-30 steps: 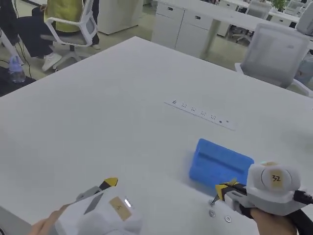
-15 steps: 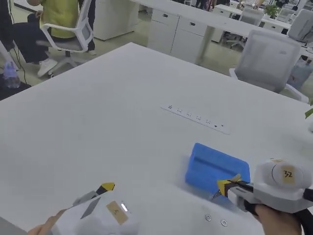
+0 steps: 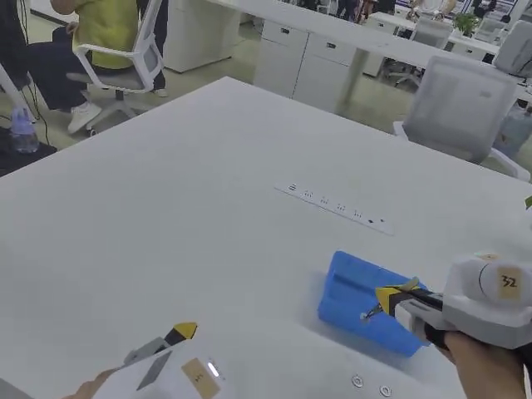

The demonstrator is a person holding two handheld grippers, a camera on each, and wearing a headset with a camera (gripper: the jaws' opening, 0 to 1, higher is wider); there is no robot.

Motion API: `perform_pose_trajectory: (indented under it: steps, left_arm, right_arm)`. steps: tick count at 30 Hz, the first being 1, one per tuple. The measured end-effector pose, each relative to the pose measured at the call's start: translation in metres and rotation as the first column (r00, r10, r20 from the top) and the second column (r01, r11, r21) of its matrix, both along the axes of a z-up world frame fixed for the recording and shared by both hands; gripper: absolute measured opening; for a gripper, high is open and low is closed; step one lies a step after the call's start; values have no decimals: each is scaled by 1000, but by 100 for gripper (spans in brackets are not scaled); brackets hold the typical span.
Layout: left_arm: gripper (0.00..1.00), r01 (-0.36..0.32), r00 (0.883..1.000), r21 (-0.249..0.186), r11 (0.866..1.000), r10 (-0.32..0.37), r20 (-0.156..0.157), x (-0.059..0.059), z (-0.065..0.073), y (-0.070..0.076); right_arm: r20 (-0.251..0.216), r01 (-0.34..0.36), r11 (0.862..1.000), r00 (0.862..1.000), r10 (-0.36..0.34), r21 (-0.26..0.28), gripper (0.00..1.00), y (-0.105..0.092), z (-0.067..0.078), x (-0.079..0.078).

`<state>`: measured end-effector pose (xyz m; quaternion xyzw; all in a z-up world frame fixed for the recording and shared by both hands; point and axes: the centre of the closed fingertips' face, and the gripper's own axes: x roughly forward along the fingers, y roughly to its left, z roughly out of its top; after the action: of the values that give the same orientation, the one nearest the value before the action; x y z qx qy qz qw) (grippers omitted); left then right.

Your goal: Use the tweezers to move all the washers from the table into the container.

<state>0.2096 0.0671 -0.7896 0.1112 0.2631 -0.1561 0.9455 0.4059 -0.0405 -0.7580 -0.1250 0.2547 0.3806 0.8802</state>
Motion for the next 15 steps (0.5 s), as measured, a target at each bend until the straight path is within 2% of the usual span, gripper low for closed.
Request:
perform_pose_trajectory:
  steps: [5,8,15]
  left_arm:
    - [90,4,1000,0,1000,-4,-2,0,0,-1]
    - [89,4,1000,-3,1000,-4,2,0,1,-1]
    - [89,4,1000,-15,1000,-4,-6,0,0,0]
  right_arm:
    - [15,12,1000,1000,-12,-2,2,2,0,16]
    - [22,19,1000,1000,-18,-20,2,3,-6,22]
    - [-4,42,997,999,-42,-63,2,-2,-28,27]
